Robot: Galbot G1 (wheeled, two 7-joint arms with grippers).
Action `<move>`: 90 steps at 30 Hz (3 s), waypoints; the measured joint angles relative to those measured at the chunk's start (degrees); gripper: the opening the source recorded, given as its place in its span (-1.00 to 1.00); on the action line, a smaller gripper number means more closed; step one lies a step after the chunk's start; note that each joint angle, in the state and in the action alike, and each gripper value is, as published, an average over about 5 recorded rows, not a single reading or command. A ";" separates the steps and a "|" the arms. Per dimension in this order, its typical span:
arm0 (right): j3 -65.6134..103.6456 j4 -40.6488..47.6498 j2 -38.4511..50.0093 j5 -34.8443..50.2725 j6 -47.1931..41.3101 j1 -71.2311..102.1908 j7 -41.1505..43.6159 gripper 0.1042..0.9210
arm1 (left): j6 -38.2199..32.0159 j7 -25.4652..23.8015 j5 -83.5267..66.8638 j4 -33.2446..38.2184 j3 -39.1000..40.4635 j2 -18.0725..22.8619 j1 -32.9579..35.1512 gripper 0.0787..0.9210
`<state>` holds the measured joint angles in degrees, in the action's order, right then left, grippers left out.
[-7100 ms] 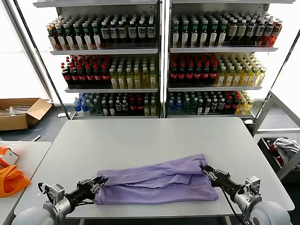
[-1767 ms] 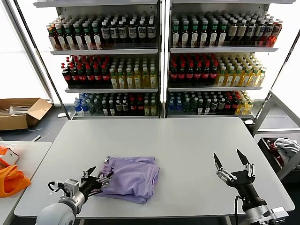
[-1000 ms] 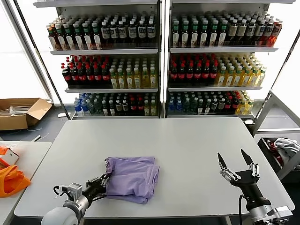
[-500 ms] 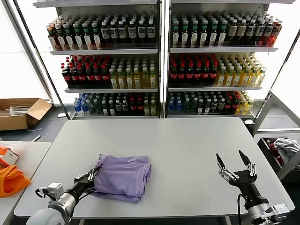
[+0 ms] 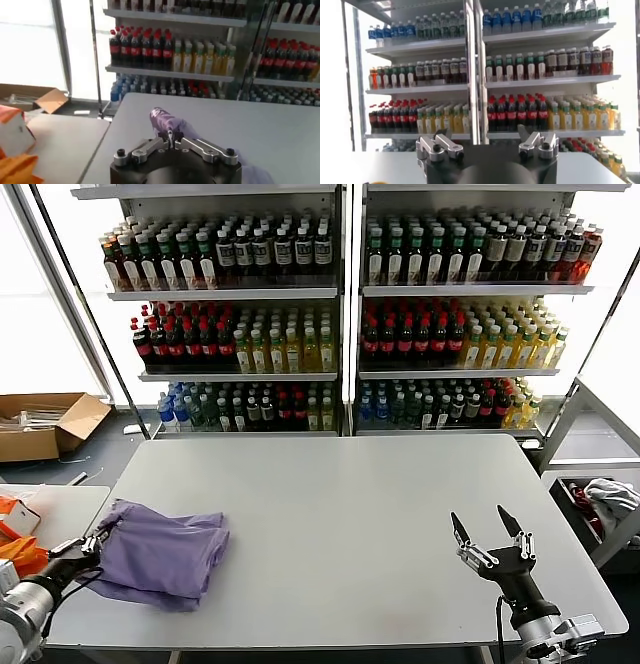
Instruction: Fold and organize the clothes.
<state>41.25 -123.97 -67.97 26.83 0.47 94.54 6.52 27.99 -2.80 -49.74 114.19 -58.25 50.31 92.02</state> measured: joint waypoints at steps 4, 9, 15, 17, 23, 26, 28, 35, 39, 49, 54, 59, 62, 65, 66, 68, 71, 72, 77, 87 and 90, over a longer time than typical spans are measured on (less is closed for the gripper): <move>-0.11 0.76 -0.02 0.02 0.59 0.45 0.07 0.76 | 1.09 1.29 -3.41 2.52 -2.94 -2.40 1.82 -0.93; -0.70 1.79 -0.12 -0.25 0.83 0.53 0.15 0.76 | 2.29 3.46 -8.63 7.96 -0.92 -3.17 2.08 -0.93; -1.48 1.93 -1.22 -1.43 0.36 0.85 0.07 0.76 | 2.48 8.85 -15.00 14.10 11.80 -3.51 -2.65 -0.93; -1.71 1.85 -1.65 -1.97 0.15 0.95 0.00 0.76 | 2.45 11.50 -17.10 15.03 18.20 -3.11 -6.03 -0.93; -2.45 1.41 -2.69 -3.95 -0.71 1.41 -0.29 0.76 | 2.57 18.52 -20.07 12.83 38.38 1.40 -17.98 -0.93; -2.97 1.10 -2.81 -4.87 -1.52 1.37 -0.64 0.76 | 2.41 20.51 -19.22 8.82 47.12 5.51 -22.82 -0.93; -3.38 0.74 -2.77 -5.15 -2.41 1.21 -1.00 0.76 | 2.17 21.48 -18.44 5.78 51.67 8.55 -25.28 -0.93; -6.07 -0.31 -1.96 -2.80 -8.22 -0.19 -3.40 0.76 | 0.43 23.62 -16.66 -3.14 60.40 17.79 -32.06 -0.67; -8.62 -0.09 -1.31 -0.12 -12.20 -1.79 -5.01 0.76 | -1.02 24.36 -16.60 -5.45 61.65 20.64 -34.87 -0.42; -17.56 3.21 1.09 8.08 -20.95 -7.62 -8.04 0.76 | -3.54 22.84 -16.08 -3.57 56.75 19.77 -36.32 0.28; -23.13 6.22 1.19 11.64 -24.15 -12.44 -9.06 0.76 | -4.19 20.53 -13.28 -0.43 51.51 16.27 -33.94 0.60; -28.91 10.10 0.07 13.79 -25.85 -17.68 -10.14 0.67 | -4.54 19.18 -11.43 2.73 45.90 14.04 -30.85 0.76; -31.68 12.12 -0.79 14.56 -26.31 -20.20 -10.80 0.48 | -4.61 18.98 -11.31 4.58 42.93 13.38 -29.14 0.77; -33.54 13.41 -1.33 14.92 -26.44 -21.88 -11.13 0.26 | -4.60 19.02 -11.62 6.33 40.46 12.82 -27.67 0.77; -34.01 13.70 -1.42 14.96 -26.44 -22.27 -11.16 0.18 | -4.58 19.06 -11.72 6.83 39.75 12.63 -27.28 0.77; -34.71 14.11 -1.52 14.92 -26.37 -22.84 -11.09 0.05 | -4.51 19.21 -11.89 7.61 38.56 12.34 -26.70 0.77; -35.25 14.39 -1.52 14.33 -25.97 -23.22 -10.60 -0.16 | -4.42 19.56 -12.11 8.38 37.17 12.15 -26.16 0.77; -35.31 14.42 -1.49 13.94 -25.77 -23.26 -10.36 -0.22 | -4.40 19.68 -12.16 8.56 36.82 12.14 -26.00 0.77; -34.90 14.19 -1.24 11.82 -25.20 -22.84 -9.04 -0.56 | -4.37 20.15 -12.25 9.16 35.64 12.15 -25.13 0.77; -29.37 11.68 1.87 10.30 -25.54 -19.87 -5.91 -0.91 | -4.37 20.49 -12.40 9.59 33.17 12.14 -24.22 0.77; -26.84 11.54 3.30 10.03 -25.78 -18.74 -4.91 -0.91 | -4.37 20.77 -12.35 9.98 32.86 12.40 -23.73 0.77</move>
<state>14.41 -112.43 -64.67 36.86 -25.31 75.80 1.61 23.62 17.96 -62.09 124.18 -25.39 62.71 68.29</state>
